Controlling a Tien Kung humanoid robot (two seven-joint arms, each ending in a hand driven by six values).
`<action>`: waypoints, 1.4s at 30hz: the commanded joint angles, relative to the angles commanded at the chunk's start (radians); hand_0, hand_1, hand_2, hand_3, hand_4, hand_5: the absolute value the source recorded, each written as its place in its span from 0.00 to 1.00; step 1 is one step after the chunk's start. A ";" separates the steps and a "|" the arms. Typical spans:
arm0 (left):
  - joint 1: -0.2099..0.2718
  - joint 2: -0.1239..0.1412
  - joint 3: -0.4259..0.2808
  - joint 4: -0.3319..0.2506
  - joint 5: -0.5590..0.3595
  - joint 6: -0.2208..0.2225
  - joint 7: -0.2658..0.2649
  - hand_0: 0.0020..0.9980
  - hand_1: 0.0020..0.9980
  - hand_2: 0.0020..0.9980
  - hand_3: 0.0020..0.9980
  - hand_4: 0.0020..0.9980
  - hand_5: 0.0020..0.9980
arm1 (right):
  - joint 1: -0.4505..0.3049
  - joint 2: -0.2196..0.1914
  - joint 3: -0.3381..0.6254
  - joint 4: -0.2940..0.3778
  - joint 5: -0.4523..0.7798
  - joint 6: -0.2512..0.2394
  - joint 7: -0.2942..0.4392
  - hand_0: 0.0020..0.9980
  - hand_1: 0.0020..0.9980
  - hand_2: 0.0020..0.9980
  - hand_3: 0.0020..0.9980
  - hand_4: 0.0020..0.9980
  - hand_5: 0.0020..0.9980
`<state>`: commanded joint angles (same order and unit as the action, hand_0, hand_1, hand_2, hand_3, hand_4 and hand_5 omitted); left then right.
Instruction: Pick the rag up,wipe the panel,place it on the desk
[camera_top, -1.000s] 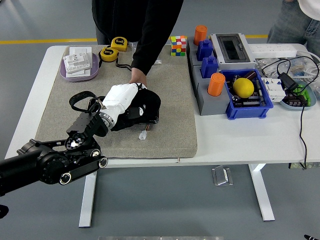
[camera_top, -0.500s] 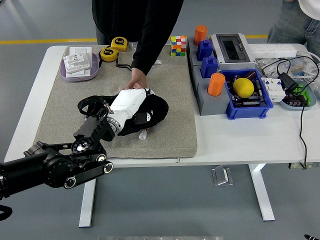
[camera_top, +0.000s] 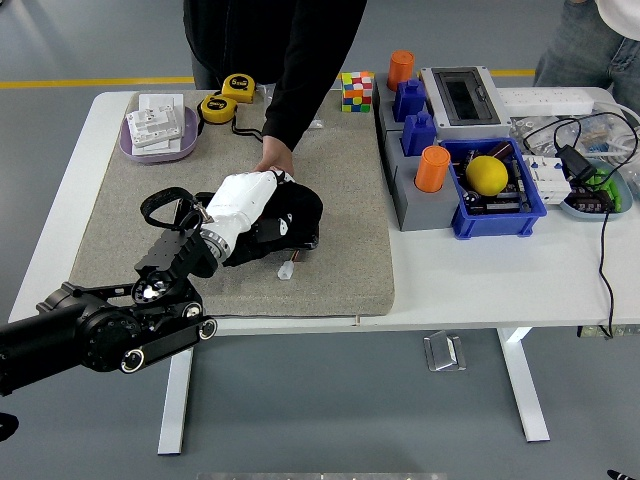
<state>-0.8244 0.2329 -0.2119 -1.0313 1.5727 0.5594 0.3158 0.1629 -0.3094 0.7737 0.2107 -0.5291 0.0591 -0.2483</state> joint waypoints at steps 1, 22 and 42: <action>0.001 0.002 0.000 0.002 0.000 0.001 -0.001 0.19 0.12 0.50 0.49 0.26 0.00 | -0.001 0.001 0.001 0.000 0.000 0.000 0.000 0.76 0.57 0.70 0.60 1.00 0.55; 0.059 0.090 -0.103 0.018 0.093 -0.007 -0.003 0.19 0.12 0.50 0.49 0.27 0.00 | -0.014 0.016 0.021 0.000 -0.006 -0.004 0.006 0.76 0.57 0.70 0.60 1.00 0.55; 0.111 0.159 -0.186 0.036 0.118 -0.010 -0.010 0.19 0.12 0.50 0.48 0.27 0.00 | -0.020 0.020 0.037 -0.001 -0.012 -0.005 0.006 0.76 0.57 0.70 0.60 1.00 0.55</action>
<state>-0.7134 0.3916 -0.3978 -0.9957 1.6906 0.5497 0.3058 0.1432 -0.2897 0.8109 0.2101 -0.5408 0.0543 -0.2419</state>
